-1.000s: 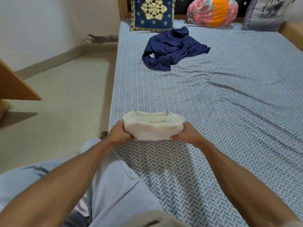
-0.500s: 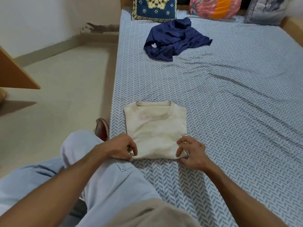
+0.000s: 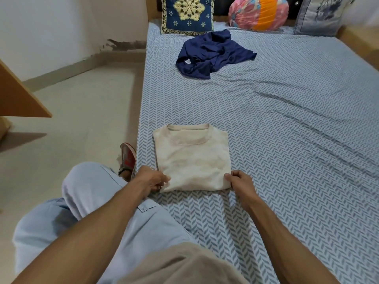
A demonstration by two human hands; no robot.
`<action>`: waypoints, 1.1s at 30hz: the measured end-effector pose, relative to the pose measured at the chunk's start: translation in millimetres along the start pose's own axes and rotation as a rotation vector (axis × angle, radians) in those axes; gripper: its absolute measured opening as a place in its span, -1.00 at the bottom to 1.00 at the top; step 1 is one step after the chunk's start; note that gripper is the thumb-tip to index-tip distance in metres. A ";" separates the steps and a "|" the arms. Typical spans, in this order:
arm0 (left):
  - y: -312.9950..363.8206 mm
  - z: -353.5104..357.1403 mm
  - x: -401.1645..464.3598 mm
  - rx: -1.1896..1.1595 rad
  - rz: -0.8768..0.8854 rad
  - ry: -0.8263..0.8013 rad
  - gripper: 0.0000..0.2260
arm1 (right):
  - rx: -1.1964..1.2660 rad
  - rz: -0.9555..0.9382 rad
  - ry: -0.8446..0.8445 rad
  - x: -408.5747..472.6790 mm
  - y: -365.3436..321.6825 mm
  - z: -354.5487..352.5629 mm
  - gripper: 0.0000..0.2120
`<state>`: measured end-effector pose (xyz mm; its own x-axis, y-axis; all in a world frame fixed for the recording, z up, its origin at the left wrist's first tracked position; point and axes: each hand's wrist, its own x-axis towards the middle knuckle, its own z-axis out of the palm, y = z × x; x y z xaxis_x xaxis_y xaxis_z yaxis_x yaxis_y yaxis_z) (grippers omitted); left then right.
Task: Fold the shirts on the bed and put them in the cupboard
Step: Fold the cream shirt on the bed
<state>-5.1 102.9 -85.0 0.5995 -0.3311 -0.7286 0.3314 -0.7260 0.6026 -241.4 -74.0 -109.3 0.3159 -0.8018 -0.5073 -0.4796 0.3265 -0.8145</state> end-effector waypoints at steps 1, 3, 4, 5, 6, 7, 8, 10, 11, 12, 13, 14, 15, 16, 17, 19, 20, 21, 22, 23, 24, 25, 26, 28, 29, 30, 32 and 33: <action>-0.1 -0.1 -0.8 0.023 0.000 0.000 -0.66 | -0.002 0.004 0.008 0.5 0.2 -0.3 -0.86; -0.2 1.9 -4.8 0.100 -0.001 -0.008 -0.68 | -0.013 -0.004 0.008 -1.4 1.0 -1.3 -0.88; 0.0 2.8 -6.6 0.129 0.005 -0.007 -0.71 | -0.039 -0.021 0.005 -2.6 2.3 -2.2 -0.86; 0.5 3.4 -6.6 0.139 0.019 -0.002 -0.74 | -0.075 -0.040 -0.002 -4.1 3.2 -3.1 -0.85; 1.1 3.2 -6.1 0.129 0.032 0.004 -0.79 | -0.110 -0.055 -0.009 -4.1 4.6 -3.7 -0.83; 1.0 2.4 -3.8 0.105 0.047 0.012 -0.83 | -0.141 -0.063 -0.018 -3.3 6.9 -4.4 -0.80; 0.4 0.9 -2.0 0.080 0.054 0.020 -0.85 | -0.182 -0.068 -0.021 -1.5 9.2 -4.5 -0.77; -2.4 -0.6 -1.4 0.069 0.051 0.004 -0.83 | -0.252 -0.081 -0.025 -1.0 9.7 -4.9 -0.72; -4.6 -1.2 -1.1 0.077 0.048 -0.010 -0.80 | -0.274 -0.081 -0.028 -0.4 9.9 -4.2 -0.71; -5.9 -0.9 -2.9 0.097 0.039 -0.030 -0.76 | -0.292 -0.077 -0.033 -0.3 10.0 -4.0 -0.71; -7.0 -0.5 -5.0 0.126 0.029 -0.054 -0.72 | -0.316 -0.076 -0.041 -0.8 9.7 -3.6 -0.71; -7.6 0.2 -8.0 0.158 0.019 -0.072 -0.70 | -0.334 -0.073 -0.046 -1.9 9.1 -3.9 -0.72; -8.2 0.8 -9.9 0.186 0.009 -0.079 -0.71 | -0.350 -0.069 -0.053 -1.9 8.8 -4.0 -0.72; -8.4 1.1 -11.4 0.204 -0.004 -0.080 -0.73 | -0.361 -0.068 -0.058 -1.6 9.4 -4.3 -0.72; -7.8 2.0 -14.0 0.216 -0.016 -0.086 -0.77 | -0.371 -0.067 -0.060 -1.8 10.1 -5.3 -0.71; -7.6 2.5 -15.8 0.216 -0.038 -0.084 -0.81 | -0.386 -0.068 -0.068 -3.0 11.0 -6.3 -0.71; -7.4 2.1 -13.6 0.202 -0.038 -0.067 -0.81 | -0.379 -0.075 -0.071 -2.4 11.5 -5.9 -0.70; -6.8 1.5 -12.1 0.177 -0.031 -0.038 -0.82 | -0.377 -0.076 -0.064 -2.5 12.2 -5.6 -0.69; -7.3 0.2 -9.5 0.142 -0.019 -0.005 -0.83 | -0.373 -0.077 -0.058 -2.8 13.1 -4.9 -0.70; -7.2 -1.4 -8.3 0.115 -0.012 0.019 -0.84 | -0.369 -0.075 -0.047 -2.6 13.2 -4.8 -0.73; -9.0 -2.7 -6.8 0.109 -0.010 0.041 -0.85 | -0.369 -0.074 -0.037 -1.8 14.3 -4.0 -0.77; -10.3 -2.5 -7.1 0.139 -0.006 0.055 -0.85 | -0.374 -0.073 -0.020 -0.5 15.7 -4.1 -0.81; -12.0 -0.8 -7.9 0.188 0.000 0.064 -0.81 | -0.386 -0.066 -0.002 0.1 16.9 -4.0 -0.84; -15.7 4.9 -10.1 0.288 0.021 0.071 -0.73 | -0.421 -0.058 0.029 2.1 19.5 -2.5 -0.86; -16.4 7.3 -10.7 0.319 0.023 0.074 -0.72 | -0.442 -0.061 0.044 1.8 19.1 -0.7 -0.84; -16.9 9.5 -10.5 0.343 0.019 0.072 -0.72 | -0.452 -0.057 0.055 1.1 19.0 -0.2 -0.81; -15.6 11.0 -6.9 0.370 0.008 0.056 -0.78 | -0.454 -0.057 0.055 2.6 16.4 0.3 -0.73; -14.3 10.7 -5.1 0.362 0.001 0.045 -0.83 | -0.444 -0.060 0.045 3.9 14.1 -0.3 -0.70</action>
<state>-20.6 108.6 -93.5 0.6341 -0.3111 -0.7079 0.0560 -0.8946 0.4433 -247.1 -72.7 -122.7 0.3225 -0.8371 -0.4419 -0.7694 0.0401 -0.6375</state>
